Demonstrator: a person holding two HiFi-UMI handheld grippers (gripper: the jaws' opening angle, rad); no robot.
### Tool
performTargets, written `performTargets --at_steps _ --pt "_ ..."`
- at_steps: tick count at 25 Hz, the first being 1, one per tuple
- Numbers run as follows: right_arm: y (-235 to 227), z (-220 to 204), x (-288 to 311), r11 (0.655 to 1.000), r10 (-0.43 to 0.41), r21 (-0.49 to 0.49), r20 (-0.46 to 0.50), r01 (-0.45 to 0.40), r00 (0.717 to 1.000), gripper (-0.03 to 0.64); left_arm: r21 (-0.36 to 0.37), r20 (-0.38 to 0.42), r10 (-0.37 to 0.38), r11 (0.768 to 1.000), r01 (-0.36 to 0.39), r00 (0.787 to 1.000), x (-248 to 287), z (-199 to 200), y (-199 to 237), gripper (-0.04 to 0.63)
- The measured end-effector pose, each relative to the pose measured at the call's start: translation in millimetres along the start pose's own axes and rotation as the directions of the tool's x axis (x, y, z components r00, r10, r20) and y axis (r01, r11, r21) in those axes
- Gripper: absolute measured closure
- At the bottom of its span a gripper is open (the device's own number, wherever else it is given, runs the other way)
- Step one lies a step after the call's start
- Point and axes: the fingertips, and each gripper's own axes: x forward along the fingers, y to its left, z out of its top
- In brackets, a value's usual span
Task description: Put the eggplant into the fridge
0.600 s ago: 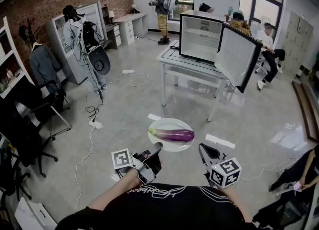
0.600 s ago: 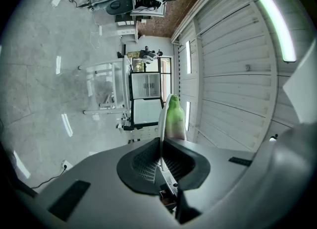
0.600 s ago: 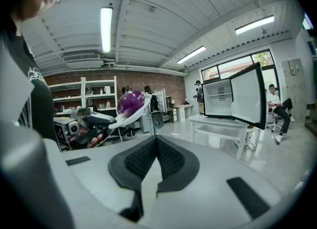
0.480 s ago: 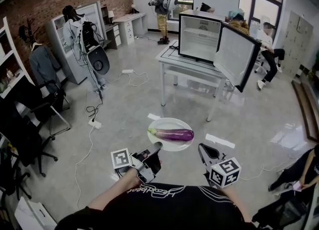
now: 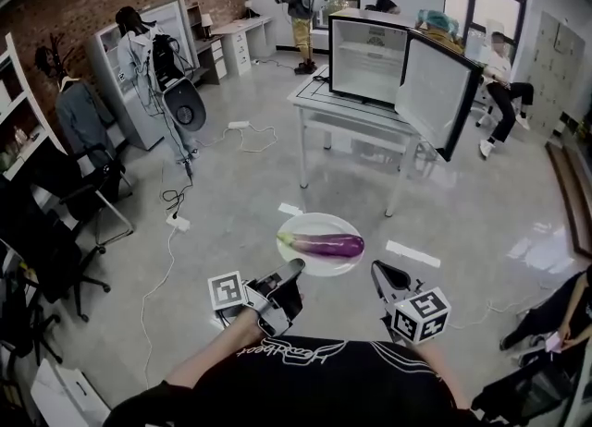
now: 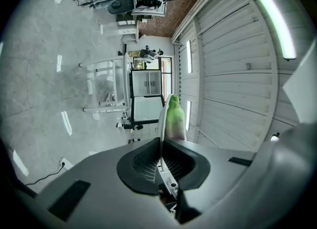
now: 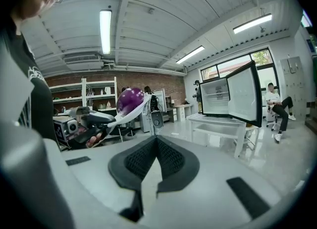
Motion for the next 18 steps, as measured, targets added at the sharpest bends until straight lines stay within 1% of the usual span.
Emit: performTargets --at_steps 9,14,18 --pt "-11 -2 -9 1.000 0.018 -0.004 0.009 -0.018 1.000 0.611 0.003 0.001 0.017 1.000 -0.017 1.000 13 -13 4 0.571" --pt "-19 -6 -12 1.000 0.018 0.022 0.010 -0.019 1.000 0.611 0.001 -0.005 0.032 1.000 -0.032 0.999 18 -19 4 0.571" --pt "-23 -10 -7 0.998 0.043 0.053 0.004 -0.043 0.999 0.611 -0.001 -0.002 0.048 0.999 -0.048 0.999 21 -15 10 0.571"
